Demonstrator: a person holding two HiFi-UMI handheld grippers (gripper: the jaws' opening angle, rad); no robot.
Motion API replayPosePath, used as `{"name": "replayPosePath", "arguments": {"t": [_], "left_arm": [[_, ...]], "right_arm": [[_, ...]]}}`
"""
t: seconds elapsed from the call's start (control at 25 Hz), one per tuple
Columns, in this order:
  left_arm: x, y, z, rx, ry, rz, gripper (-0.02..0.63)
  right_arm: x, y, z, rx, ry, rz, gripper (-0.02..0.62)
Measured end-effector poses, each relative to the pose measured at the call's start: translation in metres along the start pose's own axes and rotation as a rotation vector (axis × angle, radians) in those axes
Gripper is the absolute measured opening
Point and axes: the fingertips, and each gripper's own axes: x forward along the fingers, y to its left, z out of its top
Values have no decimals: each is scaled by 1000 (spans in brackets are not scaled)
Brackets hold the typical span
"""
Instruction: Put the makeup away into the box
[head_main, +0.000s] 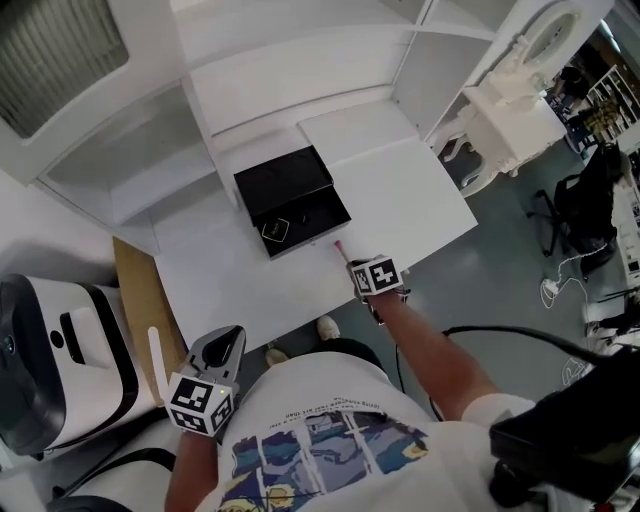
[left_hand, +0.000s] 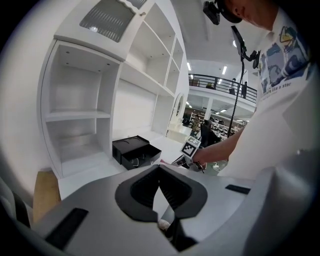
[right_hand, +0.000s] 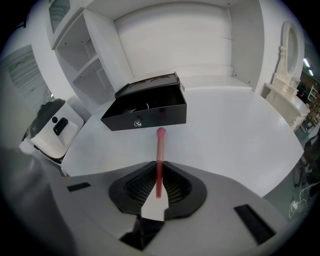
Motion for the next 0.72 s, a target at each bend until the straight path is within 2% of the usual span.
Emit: {"name": "replayPosePath", "arguments": {"t": [0.32, 0.72], "left_arm": [[33, -16, 19, 6, -13, -25, 14], [52, -30, 25, -13, -14, -4, 14]], "right_arm": [[-43, -6, 13, -33, -43, 70, 61], [-87, -14, 51, -82, -115, 133, 61]]}}
